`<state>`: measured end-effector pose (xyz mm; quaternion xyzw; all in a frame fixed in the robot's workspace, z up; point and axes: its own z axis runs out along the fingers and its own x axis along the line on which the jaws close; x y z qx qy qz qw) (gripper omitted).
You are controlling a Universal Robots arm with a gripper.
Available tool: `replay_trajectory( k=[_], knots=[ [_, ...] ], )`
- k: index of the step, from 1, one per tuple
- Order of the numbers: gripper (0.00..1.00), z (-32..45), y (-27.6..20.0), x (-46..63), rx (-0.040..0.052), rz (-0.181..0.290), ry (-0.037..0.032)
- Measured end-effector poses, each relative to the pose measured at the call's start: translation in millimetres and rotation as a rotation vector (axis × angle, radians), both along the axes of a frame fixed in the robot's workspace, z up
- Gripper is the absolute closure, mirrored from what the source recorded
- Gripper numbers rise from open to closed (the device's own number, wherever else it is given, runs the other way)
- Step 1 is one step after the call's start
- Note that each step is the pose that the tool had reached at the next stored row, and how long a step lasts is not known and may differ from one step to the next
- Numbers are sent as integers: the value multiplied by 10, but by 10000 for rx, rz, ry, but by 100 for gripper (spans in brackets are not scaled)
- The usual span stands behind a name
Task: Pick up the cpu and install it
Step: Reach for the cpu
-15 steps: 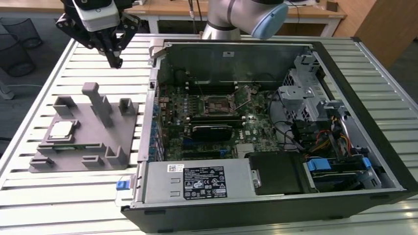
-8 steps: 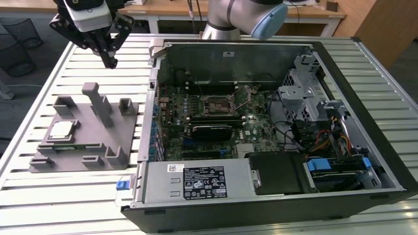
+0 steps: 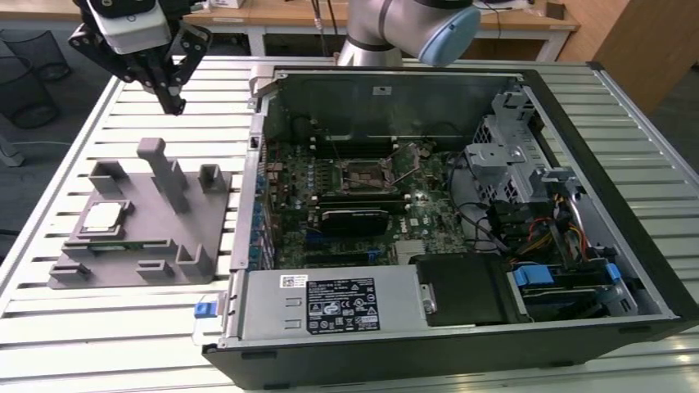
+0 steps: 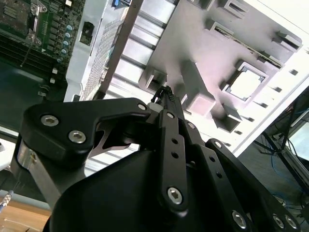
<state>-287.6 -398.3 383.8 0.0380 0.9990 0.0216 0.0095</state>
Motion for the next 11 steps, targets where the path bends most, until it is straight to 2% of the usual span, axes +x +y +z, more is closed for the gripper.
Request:
replay_trajectory(
  k=[11],
  knots=[
    [89, -10, 0, -195, 0, 1, 6]
  ],
)
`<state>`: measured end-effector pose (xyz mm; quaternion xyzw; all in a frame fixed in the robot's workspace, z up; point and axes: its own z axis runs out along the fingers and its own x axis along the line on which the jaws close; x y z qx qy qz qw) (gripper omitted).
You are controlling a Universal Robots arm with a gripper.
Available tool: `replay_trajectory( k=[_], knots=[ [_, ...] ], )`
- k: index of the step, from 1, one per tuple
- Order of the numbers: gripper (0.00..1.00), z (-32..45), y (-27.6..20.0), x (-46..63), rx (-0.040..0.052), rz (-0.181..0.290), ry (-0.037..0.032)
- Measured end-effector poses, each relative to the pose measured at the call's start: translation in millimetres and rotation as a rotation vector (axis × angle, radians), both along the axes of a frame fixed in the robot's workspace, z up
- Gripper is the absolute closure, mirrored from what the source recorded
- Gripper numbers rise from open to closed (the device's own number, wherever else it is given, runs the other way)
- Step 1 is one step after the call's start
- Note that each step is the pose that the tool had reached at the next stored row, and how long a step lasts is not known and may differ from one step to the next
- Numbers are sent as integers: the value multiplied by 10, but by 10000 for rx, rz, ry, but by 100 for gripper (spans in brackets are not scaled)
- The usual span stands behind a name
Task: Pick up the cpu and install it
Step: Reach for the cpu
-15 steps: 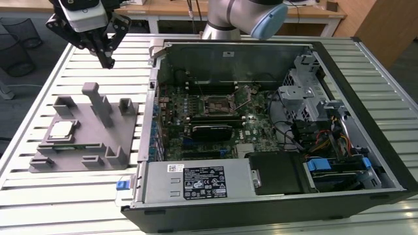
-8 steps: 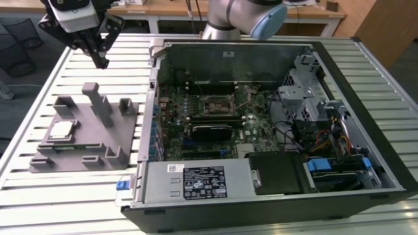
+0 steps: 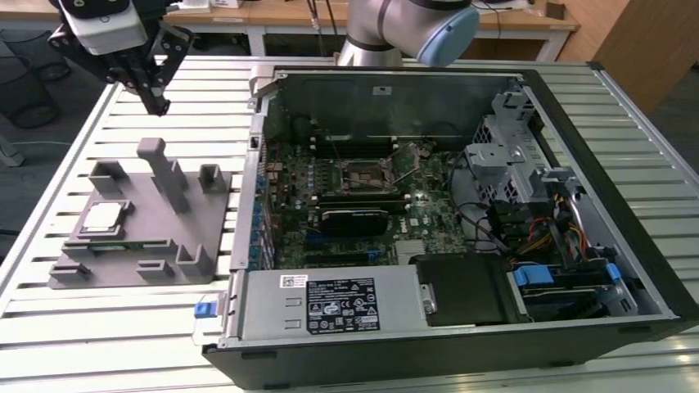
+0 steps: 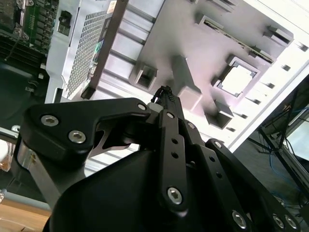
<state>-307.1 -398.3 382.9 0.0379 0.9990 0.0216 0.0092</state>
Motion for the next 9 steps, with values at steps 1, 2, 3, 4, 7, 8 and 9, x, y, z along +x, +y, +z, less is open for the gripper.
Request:
replay_trajectory(
  k=[1, 2, 3, 4, 7, 8, 9],
  knots=[
    [89, -1, 0, -17, 0, 0, 1],
    [89, -1, 0, -35, 0, -1, 1],
    [89, -2, 0, -52, 0, -1, 2],
    [89, -3, 0, -69, 0, 0, 2],
    [89, -6, 0, -124, 0, -1, 3],
    [89, -6, 0, -142, 0, -1, 4],
    [89, -7, 0, -160, 0, -1, 5]
  ],
)
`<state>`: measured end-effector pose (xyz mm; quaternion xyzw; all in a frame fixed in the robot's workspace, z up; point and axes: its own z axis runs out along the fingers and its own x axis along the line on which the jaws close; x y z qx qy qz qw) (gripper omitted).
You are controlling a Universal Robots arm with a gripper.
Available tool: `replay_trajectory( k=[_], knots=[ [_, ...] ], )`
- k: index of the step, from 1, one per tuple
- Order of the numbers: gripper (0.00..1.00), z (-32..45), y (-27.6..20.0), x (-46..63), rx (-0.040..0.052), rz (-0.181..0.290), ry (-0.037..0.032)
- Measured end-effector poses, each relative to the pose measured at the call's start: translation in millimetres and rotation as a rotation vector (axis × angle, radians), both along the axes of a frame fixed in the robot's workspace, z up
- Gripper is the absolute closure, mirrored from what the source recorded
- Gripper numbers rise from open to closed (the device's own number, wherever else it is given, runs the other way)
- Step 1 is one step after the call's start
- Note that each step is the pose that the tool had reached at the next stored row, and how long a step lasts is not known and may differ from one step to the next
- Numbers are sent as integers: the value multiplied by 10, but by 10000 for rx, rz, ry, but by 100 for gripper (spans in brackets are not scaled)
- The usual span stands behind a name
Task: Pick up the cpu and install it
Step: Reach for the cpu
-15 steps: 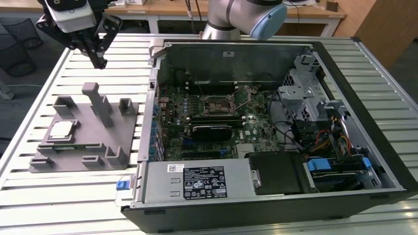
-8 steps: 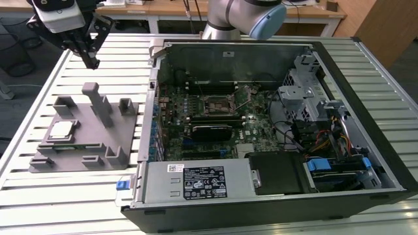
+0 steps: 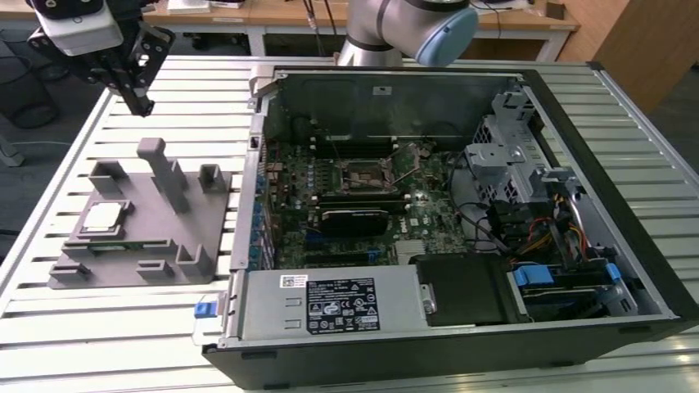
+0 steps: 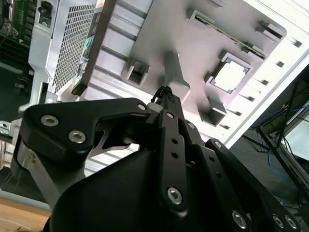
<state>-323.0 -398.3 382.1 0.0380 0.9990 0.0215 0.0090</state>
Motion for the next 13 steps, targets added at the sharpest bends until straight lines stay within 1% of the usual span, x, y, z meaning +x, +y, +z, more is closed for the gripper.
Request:
replay_trajectory(
  k=[13],
  knots=[
    [89, -14, 0, -224, 0, 0, 5]
  ],
)
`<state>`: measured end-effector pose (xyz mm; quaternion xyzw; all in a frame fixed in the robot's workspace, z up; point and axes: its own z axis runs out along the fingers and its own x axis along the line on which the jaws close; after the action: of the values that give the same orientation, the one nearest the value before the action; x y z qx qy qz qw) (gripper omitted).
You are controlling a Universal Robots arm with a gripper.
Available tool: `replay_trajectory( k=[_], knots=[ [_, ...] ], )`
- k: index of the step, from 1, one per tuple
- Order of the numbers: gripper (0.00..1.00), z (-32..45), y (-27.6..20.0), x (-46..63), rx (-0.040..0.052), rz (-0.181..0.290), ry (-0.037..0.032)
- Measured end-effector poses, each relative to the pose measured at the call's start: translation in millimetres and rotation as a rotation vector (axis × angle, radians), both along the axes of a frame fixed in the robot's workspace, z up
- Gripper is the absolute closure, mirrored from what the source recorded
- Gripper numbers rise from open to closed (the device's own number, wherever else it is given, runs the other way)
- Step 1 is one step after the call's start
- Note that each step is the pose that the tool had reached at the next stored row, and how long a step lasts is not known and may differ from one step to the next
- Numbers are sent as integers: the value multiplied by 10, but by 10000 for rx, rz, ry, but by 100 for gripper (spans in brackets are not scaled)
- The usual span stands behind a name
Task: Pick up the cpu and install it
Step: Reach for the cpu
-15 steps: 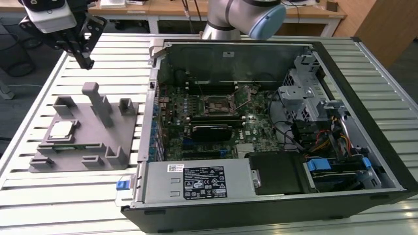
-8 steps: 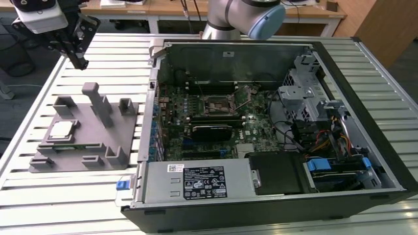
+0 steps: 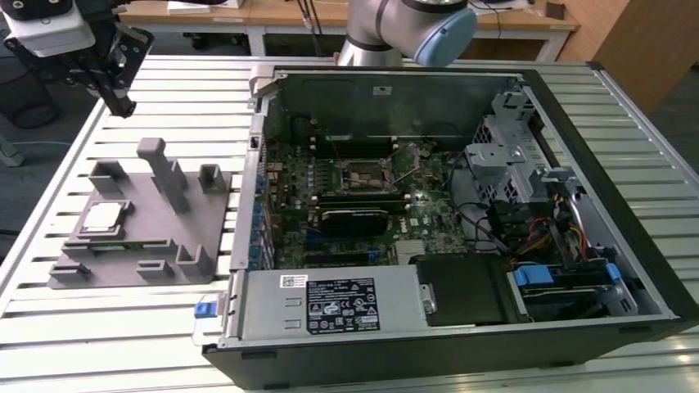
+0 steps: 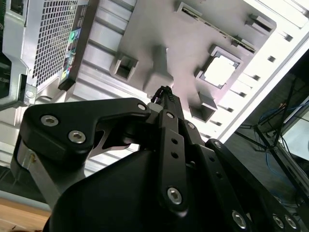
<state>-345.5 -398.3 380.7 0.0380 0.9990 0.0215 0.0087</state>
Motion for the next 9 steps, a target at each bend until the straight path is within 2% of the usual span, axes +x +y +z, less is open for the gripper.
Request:
replay_trajectory(
  k=[9],
  knots=[
    [89, -9, 0, -159, -1, 1, 4]
  ],
)
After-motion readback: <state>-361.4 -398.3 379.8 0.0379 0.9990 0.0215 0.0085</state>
